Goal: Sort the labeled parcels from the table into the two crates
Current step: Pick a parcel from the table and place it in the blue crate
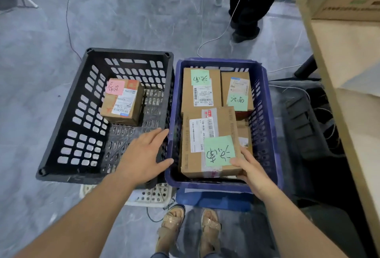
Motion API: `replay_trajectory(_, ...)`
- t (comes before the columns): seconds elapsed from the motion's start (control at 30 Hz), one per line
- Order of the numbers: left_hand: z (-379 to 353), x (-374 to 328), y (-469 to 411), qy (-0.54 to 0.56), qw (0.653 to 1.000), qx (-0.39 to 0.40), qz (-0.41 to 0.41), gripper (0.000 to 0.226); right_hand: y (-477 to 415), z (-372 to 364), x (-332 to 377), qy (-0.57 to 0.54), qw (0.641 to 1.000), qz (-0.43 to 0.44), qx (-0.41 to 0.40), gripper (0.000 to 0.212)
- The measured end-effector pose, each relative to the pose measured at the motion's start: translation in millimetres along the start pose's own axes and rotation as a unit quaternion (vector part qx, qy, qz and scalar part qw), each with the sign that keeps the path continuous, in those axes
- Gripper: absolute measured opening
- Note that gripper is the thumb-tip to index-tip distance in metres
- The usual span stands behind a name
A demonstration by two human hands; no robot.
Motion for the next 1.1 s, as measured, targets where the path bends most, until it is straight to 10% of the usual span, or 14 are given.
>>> replay_trajectory(0.27, -16.9, 40.6, -12.6, 0.016, 1.0, 0.001, 0.007, 0.084, -65.9, -36.6, -1.1, 0.148, 0.986, -0.037, -0.061, 0.051)
replay_trajectory(0.53, -8.3, 40.7, -12.5, -0.001, 1.0, 0.01, -0.013, 0.083, -57.0, -44.0, 19.2, 0.329, 0.933, -0.065, -0.133, 0.065)
replay_trajectory(1.1, 84.4, -83.7, 8.4, 0.045, 0.982, -0.018, -0.182, 0.073, 195.6, -49.9, 71.6, 0.397, 0.8, 0.095, -0.44, 0.046)
Point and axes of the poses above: each hand's wrist, its own y-axis away from the middle knuckle, its own z-axis out of the back of the hand, x = y × z, the point moved 2 cm from there along -y, towards the middle knuckle, and after that the axes turned 8 degrees about -z, right-handed, at the moved point
